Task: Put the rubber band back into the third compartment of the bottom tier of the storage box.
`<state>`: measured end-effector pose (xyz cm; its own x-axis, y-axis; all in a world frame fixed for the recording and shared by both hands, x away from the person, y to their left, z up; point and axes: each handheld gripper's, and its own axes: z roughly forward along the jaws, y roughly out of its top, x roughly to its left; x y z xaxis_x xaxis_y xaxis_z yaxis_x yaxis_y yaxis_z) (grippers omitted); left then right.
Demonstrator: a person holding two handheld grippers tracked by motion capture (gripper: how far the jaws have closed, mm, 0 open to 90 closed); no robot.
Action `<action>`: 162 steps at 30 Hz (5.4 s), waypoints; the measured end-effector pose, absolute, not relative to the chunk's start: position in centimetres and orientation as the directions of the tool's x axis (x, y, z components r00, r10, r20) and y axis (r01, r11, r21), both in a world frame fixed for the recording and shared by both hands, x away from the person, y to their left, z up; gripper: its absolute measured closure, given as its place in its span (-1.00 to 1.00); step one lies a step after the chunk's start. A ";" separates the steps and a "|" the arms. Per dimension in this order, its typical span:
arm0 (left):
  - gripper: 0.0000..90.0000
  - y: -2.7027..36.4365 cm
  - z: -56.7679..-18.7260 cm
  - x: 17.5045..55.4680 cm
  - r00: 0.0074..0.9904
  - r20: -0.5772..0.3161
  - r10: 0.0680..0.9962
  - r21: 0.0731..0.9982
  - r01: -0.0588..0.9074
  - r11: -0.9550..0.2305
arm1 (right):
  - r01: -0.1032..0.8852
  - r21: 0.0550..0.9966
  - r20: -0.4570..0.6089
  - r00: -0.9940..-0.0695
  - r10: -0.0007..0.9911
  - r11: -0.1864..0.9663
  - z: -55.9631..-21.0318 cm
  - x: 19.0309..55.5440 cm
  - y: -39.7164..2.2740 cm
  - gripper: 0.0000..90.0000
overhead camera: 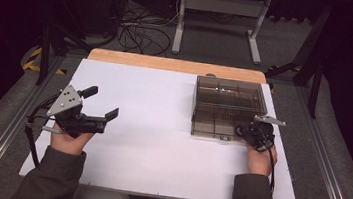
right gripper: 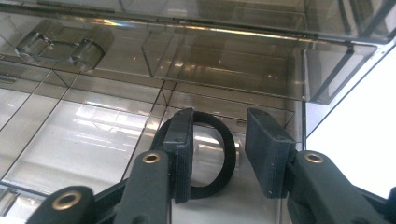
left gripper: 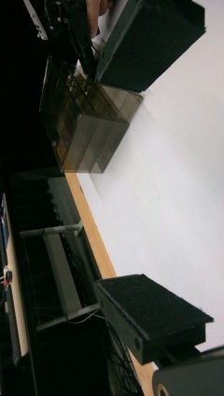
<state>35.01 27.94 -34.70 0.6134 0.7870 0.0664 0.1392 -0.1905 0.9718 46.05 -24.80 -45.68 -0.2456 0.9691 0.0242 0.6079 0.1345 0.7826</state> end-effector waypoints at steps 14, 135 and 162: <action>-0.88 27.9 -34.8 35.1 0.612 0.061 0.788 0.973 0.140 -0.185 | 0.600 0.787 0.026 -0.264 0.964 0.143 -45.6 45.9 -24.6 0.25; -0.88 28.2 -34.4 34.9 0.605 0.059 0.794 0.976 0.132 -0.173 | 0.378 0.916 0.099 -0.534 0.839 0.132 -39.8 42.3 -21.3 -1.00; -0.88 28.2 -34.3 35.1 0.615 0.059 0.786 0.976 0.128 -0.174 | 0.264 0.962 0.105 -0.579 0.808 0.064 -36.7 39.8 -21.6 -1.00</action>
<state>35.08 28.15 -34.32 0.6150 0.7863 0.0594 0.1279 -0.1738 0.9764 39.82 -21.56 -36.66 -0.5795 0.8082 0.1052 0.2641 0.0641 0.9624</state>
